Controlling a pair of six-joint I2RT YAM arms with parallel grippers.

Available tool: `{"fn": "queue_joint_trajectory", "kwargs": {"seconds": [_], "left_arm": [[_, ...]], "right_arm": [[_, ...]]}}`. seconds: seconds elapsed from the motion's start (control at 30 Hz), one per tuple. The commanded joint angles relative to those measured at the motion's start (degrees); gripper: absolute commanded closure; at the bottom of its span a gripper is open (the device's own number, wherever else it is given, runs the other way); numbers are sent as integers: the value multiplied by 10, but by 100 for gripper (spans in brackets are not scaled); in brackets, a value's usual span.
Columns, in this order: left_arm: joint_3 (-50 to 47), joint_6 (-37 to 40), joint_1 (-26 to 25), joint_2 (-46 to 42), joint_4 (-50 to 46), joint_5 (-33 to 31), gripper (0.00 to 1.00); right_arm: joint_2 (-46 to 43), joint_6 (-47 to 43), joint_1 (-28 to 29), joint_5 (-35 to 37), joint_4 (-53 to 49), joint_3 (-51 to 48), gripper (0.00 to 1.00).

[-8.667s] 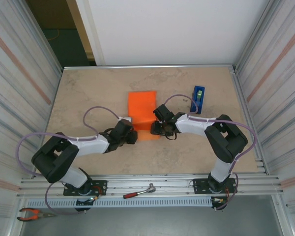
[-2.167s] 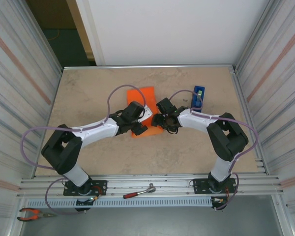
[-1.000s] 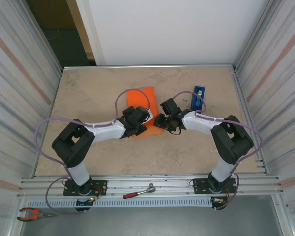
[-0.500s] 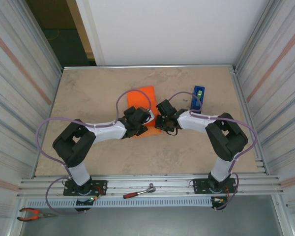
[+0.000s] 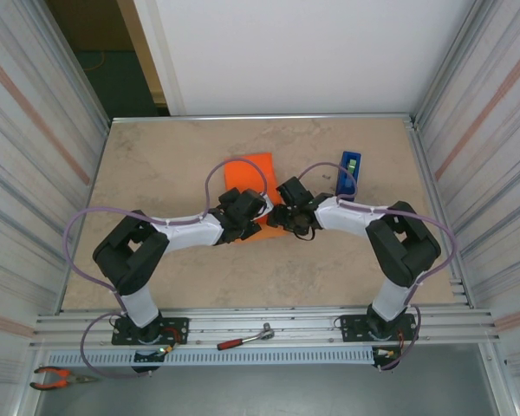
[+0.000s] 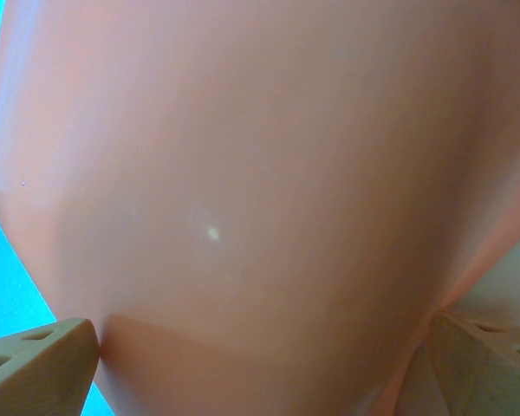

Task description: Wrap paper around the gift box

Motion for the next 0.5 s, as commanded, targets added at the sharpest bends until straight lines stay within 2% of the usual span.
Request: {"fn": "queue_joint_trajectory", "kwargs": {"seconds": [0.0,0.47], "left_arm": [[-3,-7,-3,2,4,-10,3],[3,-16,-3,-6,-7,-1,3]], "right_arm": [[-45,-3,-9,-1,-5,-34,33],[-52,5,-19,-33,41,-69,41]]}}
